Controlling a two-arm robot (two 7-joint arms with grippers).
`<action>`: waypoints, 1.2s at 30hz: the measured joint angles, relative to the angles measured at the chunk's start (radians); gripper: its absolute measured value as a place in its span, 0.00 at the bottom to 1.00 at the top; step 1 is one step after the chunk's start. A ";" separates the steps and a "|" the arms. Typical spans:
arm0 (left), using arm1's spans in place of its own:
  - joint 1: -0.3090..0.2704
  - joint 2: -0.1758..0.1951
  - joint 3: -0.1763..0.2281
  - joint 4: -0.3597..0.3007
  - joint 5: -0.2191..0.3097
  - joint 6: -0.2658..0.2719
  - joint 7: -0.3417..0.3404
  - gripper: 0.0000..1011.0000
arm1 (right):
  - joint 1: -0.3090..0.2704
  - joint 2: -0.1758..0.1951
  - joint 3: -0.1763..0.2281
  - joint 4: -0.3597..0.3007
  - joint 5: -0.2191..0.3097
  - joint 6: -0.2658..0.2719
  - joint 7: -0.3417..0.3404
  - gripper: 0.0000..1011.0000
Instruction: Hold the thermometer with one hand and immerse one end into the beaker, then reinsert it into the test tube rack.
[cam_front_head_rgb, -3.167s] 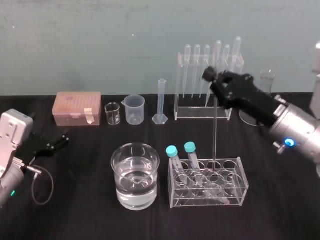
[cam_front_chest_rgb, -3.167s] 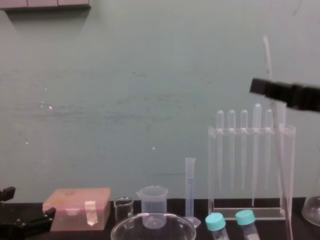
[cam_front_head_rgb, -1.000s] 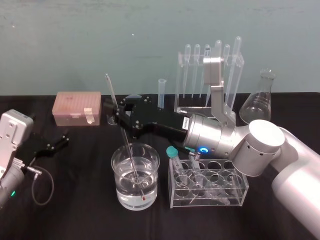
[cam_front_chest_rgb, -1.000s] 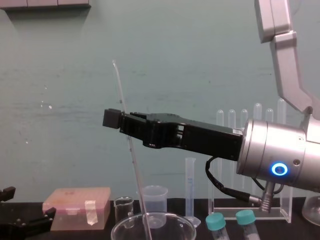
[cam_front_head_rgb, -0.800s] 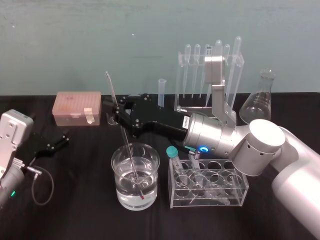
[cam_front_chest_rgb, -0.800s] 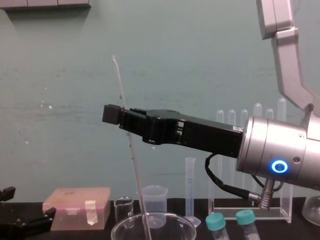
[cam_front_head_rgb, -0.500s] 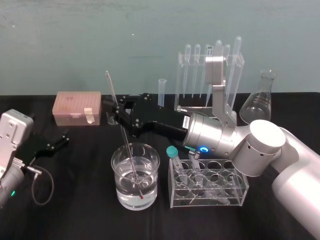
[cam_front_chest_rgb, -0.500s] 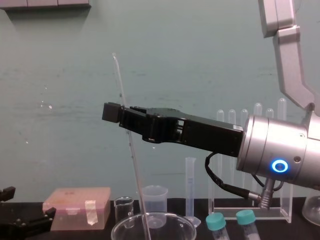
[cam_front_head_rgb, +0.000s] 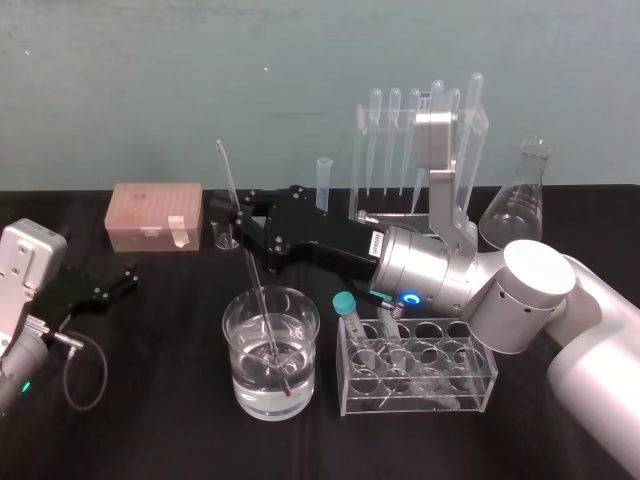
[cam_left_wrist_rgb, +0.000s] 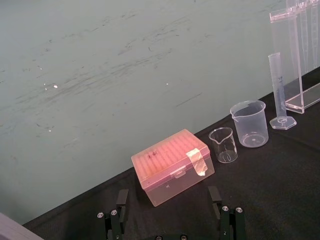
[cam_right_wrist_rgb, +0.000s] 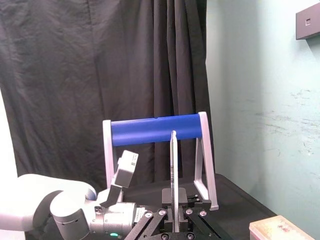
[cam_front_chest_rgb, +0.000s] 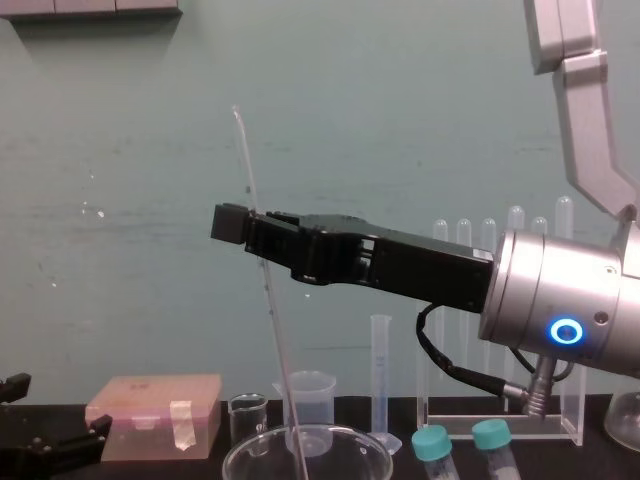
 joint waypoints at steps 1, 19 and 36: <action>0.000 0.000 0.000 0.000 0.000 0.000 0.000 1.00 | 0.000 0.000 0.000 0.000 0.000 0.000 0.000 0.06; 0.000 0.000 0.000 0.000 0.000 0.000 0.000 1.00 | -0.002 -0.002 0.005 0.006 0.008 -0.001 0.006 0.06; 0.000 0.000 0.000 0.000 0.000 0.000 0.000 1.00 | 0.002 -0.007 0.008 0.012 0.008 -0.009 0.007 0.06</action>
